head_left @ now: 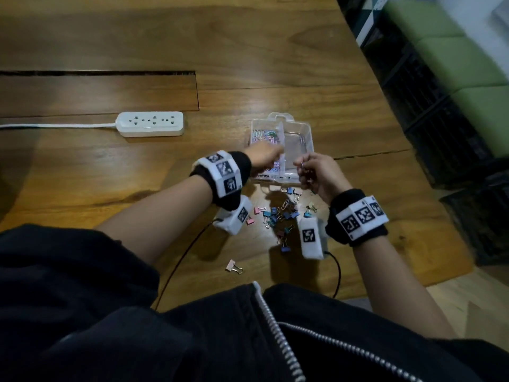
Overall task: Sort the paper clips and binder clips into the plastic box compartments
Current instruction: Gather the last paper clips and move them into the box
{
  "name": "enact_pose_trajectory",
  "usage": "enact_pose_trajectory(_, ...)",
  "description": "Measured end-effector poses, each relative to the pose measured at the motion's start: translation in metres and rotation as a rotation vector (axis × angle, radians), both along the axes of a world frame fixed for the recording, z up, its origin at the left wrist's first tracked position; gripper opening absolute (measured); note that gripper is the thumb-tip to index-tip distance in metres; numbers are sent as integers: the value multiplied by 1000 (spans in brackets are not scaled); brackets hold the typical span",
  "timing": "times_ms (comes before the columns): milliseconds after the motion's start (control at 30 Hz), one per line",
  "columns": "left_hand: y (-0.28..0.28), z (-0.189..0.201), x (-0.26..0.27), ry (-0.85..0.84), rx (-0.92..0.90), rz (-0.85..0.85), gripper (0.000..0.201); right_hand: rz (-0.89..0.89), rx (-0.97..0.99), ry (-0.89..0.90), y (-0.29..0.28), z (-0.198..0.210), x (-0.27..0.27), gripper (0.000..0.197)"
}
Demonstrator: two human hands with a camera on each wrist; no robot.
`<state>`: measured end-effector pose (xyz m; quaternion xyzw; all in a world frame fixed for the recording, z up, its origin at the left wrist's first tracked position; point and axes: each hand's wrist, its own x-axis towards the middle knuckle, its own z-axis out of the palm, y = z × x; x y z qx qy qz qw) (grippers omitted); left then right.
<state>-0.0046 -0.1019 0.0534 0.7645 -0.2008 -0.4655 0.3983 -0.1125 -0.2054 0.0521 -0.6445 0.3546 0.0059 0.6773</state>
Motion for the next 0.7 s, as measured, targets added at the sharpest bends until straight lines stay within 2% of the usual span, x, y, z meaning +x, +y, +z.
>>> enact_pose_trajectory(67, -2, -15, -14, -155, 102, -200, 39, -58, 149, 7, -3, -8, -10, 27)
enact_pose_trajectory(133, -5, -32, -30, -294, 196, -366, 37, -96, 163, 31, -8, -17, -21, 30)
enact_pose_trajectory(233, -7, -46, -47, -476, 278, -470, 26, -48, -47, 130, -12, -27, -34, 26)
enact_pose_trajectory(333, -11, -50, -57, -656, 311, -514, 24, 66, -353, 243, -10, -43, -44, 26)
enact_pose_trajectory(400, -14, -54, -63, -731, 362, -537, 24, 104, -456, 269, -8, -55, -47, 26)
enact_pose_trajectory(567, -13, -59, -65, -696, 443, -540, 36, 197, -488, 244, 1, -63, -47, 26)
enact_pose_trajectory(700, -5, -58, -60, -592, 428, -511, 33, 334, -480, 284, 8, -63, -46, 23)
